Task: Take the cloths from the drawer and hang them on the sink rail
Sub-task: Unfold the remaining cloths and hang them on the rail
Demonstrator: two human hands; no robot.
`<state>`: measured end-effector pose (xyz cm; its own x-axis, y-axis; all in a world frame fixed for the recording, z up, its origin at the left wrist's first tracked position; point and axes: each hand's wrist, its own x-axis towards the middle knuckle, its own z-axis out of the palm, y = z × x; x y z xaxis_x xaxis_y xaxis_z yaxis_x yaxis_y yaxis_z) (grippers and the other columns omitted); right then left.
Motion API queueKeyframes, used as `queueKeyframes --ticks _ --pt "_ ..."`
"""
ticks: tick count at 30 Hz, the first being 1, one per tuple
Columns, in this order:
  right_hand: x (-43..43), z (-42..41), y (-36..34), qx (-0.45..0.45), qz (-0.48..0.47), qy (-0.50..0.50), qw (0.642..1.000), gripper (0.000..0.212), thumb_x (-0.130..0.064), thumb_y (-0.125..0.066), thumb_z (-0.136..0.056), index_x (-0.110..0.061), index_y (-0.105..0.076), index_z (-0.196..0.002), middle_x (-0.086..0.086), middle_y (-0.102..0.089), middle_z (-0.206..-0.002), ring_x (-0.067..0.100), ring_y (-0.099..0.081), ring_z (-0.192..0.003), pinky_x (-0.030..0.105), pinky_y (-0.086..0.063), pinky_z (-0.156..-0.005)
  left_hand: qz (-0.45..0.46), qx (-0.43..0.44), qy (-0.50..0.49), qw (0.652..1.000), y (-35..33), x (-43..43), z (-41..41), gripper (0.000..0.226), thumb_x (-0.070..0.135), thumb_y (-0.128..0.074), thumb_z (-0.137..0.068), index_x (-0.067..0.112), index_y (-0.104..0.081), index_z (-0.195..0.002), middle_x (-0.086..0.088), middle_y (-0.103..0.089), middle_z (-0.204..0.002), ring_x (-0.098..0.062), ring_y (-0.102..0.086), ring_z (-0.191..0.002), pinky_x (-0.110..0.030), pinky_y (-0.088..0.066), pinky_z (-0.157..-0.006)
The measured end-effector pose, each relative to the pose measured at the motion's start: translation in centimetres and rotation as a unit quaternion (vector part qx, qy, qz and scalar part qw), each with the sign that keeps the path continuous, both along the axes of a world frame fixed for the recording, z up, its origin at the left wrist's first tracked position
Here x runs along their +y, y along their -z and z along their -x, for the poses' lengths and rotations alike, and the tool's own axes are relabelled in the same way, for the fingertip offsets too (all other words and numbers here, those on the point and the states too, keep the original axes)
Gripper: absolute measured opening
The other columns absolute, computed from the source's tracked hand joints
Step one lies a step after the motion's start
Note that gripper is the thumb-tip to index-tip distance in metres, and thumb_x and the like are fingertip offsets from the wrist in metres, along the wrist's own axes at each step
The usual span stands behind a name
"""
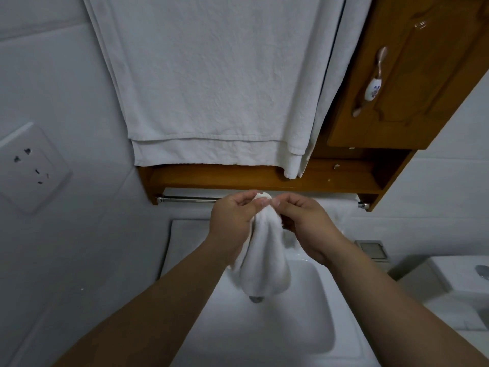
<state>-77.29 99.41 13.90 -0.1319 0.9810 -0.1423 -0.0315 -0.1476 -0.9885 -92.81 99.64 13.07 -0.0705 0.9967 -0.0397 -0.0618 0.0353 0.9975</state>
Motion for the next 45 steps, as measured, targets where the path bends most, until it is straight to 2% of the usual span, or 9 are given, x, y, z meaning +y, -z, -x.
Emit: queueKeyframes --ticks 9,16,21,24,29,31,34,38,45 --pt "-0.2 -0.4 1.0 -0.055 -0.031 -0.074 0.995 0.016 -0.016 -0.063 -0.096 -0.003 -0.071 -0.09 0.025 -0.066 -0.092 0.031 -0.058 -0.083 0.045 -0.047 -0.082 -0.04 0.049 -0.04 0.997 -1.5 2.1 2.2 0.013 0.021 -0.071 -0.09 0.034 -0.074 -0.089 0.013 -0.075 -0.09 -0.008 -0.069 -0.092 -0.03 -0.056 -0.085" --pt "-0.8 -1.0 1.8 -0.161 -0.07 -0.09 0.98 0.012 -0.019 -0.063 -0.096 -0.021 -0.073 -0.089 0.0 -0.07 -0.075 0.018 -0.064 -0.067 0.033 -0.052 -0.063 -0.062 0.09 -0.105 0.988 -2.9 3.2 4.3 0.014 0.025 -0.073 -0.088 0.02 -0.076 -0.101 0.008 -0.074 -0.098 -0.007 -0.067 -0.095 -0.021 -0.052 -0.086" --pt "-1.3 -1.5 3.4 -0.301 -0.122 -0.095 0.941 0.009 -0.029 -0.067 -0.093 -0.037 -0.068 -0.098 -0.015 -0.069 -0.082 0.009 -0.065 -0.073 0.032 -0.055 -0.07 -0.104 0.16 -0.147 0.971 -4.3 3.7 5.7 0.016 0.026 -0.072 -0.088 0.015 -0.076 -0.099 0.008 -0.073 -0.089 0.003 -0.063 -0.078 -0.009 -0.046 -0.07" --pt "-1.4 -2.4 4.3 -0.384 -0.167 -0.071 0.905 0.023 -0.029 -0.064 -0.094 -0.044 -0.056 -0.11 -0.014 -0.06 -0.075 0.006 -0.057 -0.068 0.026 -0.048 -0.066 -0.102 0.145 -0.172 0.969 -4.9 4.0 6.6 0.02 0.027 -0.072 -0.088 0.014 -0.076 -0.102 0.006 -0.074 -0.093 -0.004 -0.066 -0.084 -0.015 -0.05 -0.077" --pt "-2.3 -2.5 5.1 -0.44 -0.242 -0.097 0.859 0.056 -0.022 -0.058 -0.097 -0.046 -0.032 -0.141 -0.025 -0.05 -0.094 -0.002 -0.057 -0.072 0.011 -0.041 -0.068 -0.103 0.15 -0.183 0.966 -6.2 4.4 7.4 0.025 0.031 -0.072 -0.088 0.019 -0.075 -0.109 0.01 -0.073 -0.103 -0.003 -0.065 -0.096 -0.014 -0.049 -0.089" --pt "-2.4 -2.5 5.5 -0.46 -0.277 -0.096 0.838 0.056 -0.02 -0.054 -0.098 -0.049 -0.03 -0.14 -0.021 -0.05 -0.106 0.002 -0.057 -0.08 0.015 -0.042 -0.072 -0.105 0.144 -0.182 0.967 -6.8 4.7 7.7 0.028 0.034 -0.072 -0.087 0.02 -0.075 -0.11 0.008 -0.073 -0.108 -0.008 -0.066 -0.103 -0.026 -0.051 -0.097" --pt "-2.4 -2.5 5.8 -0.483 -0.319 -0.083 0.812 0.05 -0.02 -0.049 -0.1 -0.045 -0.03 -0.14 -0.003 -0.056 -0.117 0.019 -0.062 -0.082 0.026 -0.051 -0.068 -0.126 0.163 -0.175 0.963 -7.8 4.9 7.5 0.025 0.031 -0.072 -0.087 0.018 -0.076 -0.109 0.008 -0.074 -0.106 -0.006 -0.066 -0.1 -0.019 -0.05 -0.093" --pt "-1.8 -1.8 6.3 -0.565 -0.33 -0.082 0.752 0.035 -0.017 -0.056 -0.096 -0.025 -0.054 -0.13 0.003 -0.057 -0.117 0.028 -0.064 -0.075 0.039 -0.056 -0.062 -0.149 0.16 -0.172 0.961 -8.9 5.1 7.1 0.019 0.027 -0.074 -0.086 0.018 -0.077 -0.102 0.01 -0.074 -0.095 -0.004 -0.067 -0.091 -0.02 -0.051 -0.087" --pt "-2.4 1.6 6.3 -0.445 -0.223 -0.001 0.867 0.034 -0.027 -0.055 -0.097 -0.021 -0.063 -0.129 -0.007 -0.052 -0.112 0.009 -0.058 -0.083 0.027 -0.05 -0.087 -0.184 0.187 -0.159 0.952 -11.0 4.7 5.9 0.011 0.027 -0.072 -0.088 0.023 -0.075 -0.097 0.019 -0.069 -0.082 0.013 -0.061 -0.074 -0.003 -0.045 -0.073"
